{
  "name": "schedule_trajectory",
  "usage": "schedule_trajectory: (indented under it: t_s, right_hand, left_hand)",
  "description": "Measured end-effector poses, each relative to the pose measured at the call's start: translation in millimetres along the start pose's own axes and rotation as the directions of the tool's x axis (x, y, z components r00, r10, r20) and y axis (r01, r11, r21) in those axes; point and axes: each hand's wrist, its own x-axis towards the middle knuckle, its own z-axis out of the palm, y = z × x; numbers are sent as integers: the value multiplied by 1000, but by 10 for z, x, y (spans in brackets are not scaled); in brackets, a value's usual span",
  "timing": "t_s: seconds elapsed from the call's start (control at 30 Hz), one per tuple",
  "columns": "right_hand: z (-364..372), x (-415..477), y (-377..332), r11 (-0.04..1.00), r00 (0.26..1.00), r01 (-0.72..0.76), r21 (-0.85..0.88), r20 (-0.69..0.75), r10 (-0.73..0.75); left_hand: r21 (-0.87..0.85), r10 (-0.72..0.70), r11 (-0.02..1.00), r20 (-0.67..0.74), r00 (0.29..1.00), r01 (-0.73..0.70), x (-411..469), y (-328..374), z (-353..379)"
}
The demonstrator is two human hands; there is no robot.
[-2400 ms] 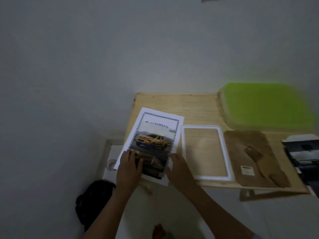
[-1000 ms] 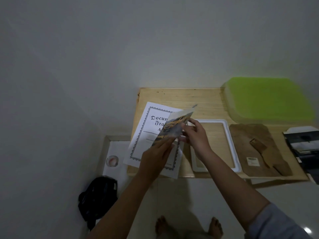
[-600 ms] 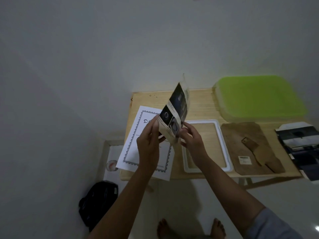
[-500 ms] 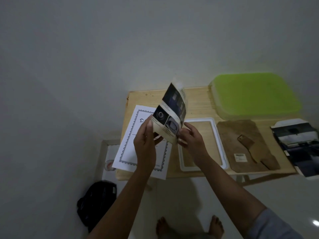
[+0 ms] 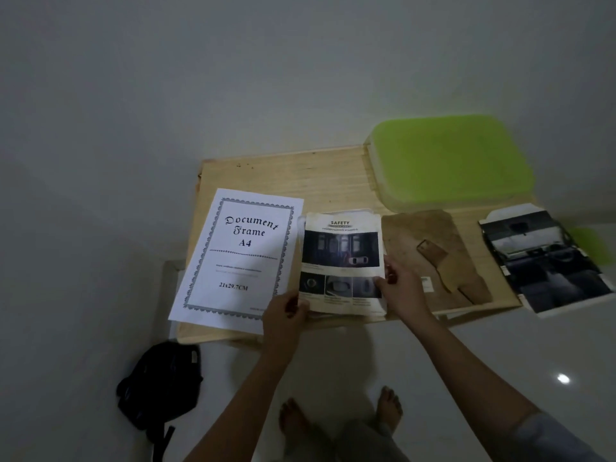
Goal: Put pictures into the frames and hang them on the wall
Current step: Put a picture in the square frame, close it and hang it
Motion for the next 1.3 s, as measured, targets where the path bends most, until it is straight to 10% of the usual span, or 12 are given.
schedule_trajectory:
  t_s: [0.4,1.07,1.3]
  right_hand:
    - [-5,15,142,852,977,211,-479,124,-172]
    - [-11,131,101,900,956,273,-340,198,-215]
    - [-730,270,214,927,983,180,-329,33,-179]
  left_hand:
    - [305,-15,951,192,981,-45,156,56,266]
    - [451,-19,891,166,986,-59,129,140,288]
    - [424,179,879,134,975,-220,182,624,739]
